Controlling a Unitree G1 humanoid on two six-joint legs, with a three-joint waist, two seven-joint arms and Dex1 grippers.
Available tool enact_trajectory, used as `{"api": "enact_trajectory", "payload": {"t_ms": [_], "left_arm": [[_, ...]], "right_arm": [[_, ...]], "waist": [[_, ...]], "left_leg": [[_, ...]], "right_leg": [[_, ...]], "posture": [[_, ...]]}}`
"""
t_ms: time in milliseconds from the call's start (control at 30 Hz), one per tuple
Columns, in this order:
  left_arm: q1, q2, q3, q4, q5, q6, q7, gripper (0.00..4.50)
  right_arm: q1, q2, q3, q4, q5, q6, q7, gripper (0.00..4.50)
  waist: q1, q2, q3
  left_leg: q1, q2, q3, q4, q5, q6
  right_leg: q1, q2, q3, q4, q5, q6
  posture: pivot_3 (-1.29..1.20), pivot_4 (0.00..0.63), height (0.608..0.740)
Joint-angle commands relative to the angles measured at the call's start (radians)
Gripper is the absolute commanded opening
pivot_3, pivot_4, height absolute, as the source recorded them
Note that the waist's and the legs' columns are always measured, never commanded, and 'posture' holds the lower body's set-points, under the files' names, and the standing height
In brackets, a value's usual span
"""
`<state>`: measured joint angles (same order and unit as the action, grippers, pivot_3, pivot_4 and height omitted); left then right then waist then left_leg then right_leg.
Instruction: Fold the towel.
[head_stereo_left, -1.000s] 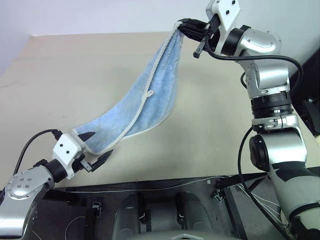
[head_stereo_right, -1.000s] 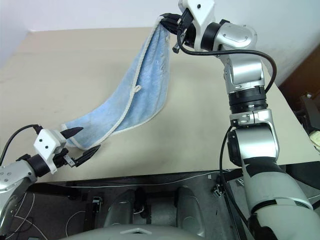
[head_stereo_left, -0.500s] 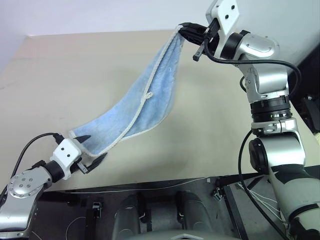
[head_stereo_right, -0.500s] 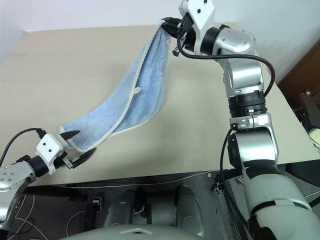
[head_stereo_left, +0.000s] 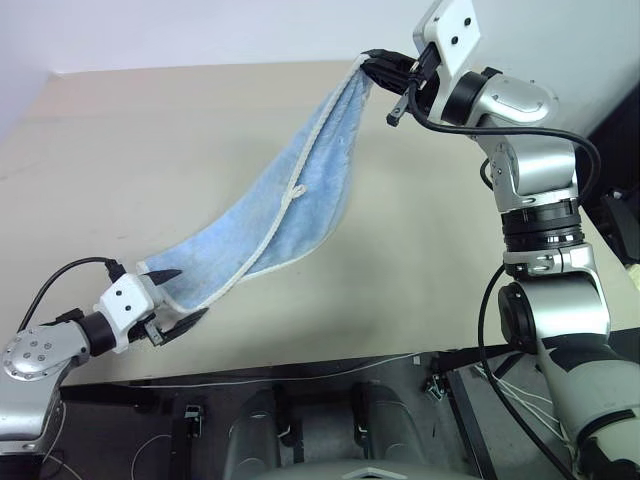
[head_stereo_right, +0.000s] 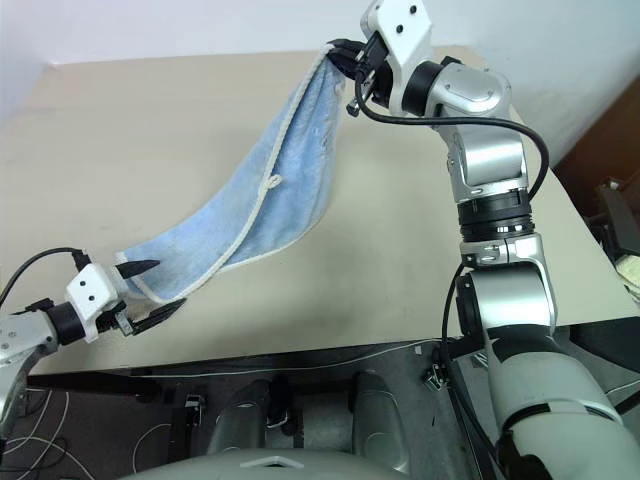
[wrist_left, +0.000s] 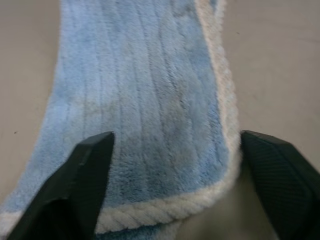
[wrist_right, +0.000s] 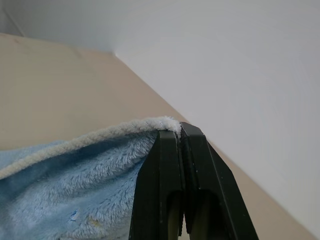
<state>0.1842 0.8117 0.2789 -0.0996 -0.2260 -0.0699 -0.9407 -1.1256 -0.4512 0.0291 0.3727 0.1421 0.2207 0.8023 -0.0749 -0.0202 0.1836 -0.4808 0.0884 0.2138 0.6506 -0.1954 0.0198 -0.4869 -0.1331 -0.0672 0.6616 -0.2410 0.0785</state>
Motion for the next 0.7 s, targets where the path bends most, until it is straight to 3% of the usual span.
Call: {"api": "enact_trajectory", "payload": {"t_ms": [33, 333, 633, 700], "left_arm": [[0.014, 0.03, 0.005, 0.044, 0.033, -0.033, -0.015, 3.02], [0.032, 0.067, -0.011, 0.095, 0.054, -0.119, -0.048, 0.01], [-0.024, 0.07, 0.044, 0.042, -0.071, 0.022, -0.039, 0.01], [-0.077, 0.082, 0.105, 0.013, -0.177, 0.133, -0.032, 0.01]], "right_arm": [[-0.005, -0.011, -0.028, -0.057, 0.019, 0.002, -0.011, 0.0], [0.0, -0.008, -0.026, -0.061, 0.018, 0.005, -0.017, 0.0], [0.005, -0.022, -0.024, -0.055, 0.005, -0.005, -0.02, 0.0], [0.0, -0.025, -0.027, -0.042, 0.001, -0.01, -0.026, 0.0]], "waist": [[-0.001, 0.0, 0.0], [-0.002, 0.001, -0.001], [0.001, 0.001, -0.001], [0.002, 0.001, 0.0]], "left_leg": [[0.0, 0.0, 0.0, 0.0, 0.0, 0.0], [0.001, 0.001, 0.0, 0.0, 0.0, 0.001], [0.001, 0.001, 0.0, 0.0, 0.0, 0.001], [0.001, 0.001, 0.0, 0.0, 0.0, 0.001]], "right_leg": [[0.0, 0.0, 0.0, 0.0, 0.0, 0.0], [-0.001, 0.0, 0.0, 0.001, 0.0, 0.0], [-0.001, 0.0, 0.0, 0.001, 0.0, 0.0], [-0.001, 0.0, 0.0, 0.001, 0.0, 0.0]], "posture": [[0.0, 0.15, 0.692], [0.0, 0.15, 0.692], [0.0, 0.15, 0.692], [0.0, 0.15, 0.692]]}}
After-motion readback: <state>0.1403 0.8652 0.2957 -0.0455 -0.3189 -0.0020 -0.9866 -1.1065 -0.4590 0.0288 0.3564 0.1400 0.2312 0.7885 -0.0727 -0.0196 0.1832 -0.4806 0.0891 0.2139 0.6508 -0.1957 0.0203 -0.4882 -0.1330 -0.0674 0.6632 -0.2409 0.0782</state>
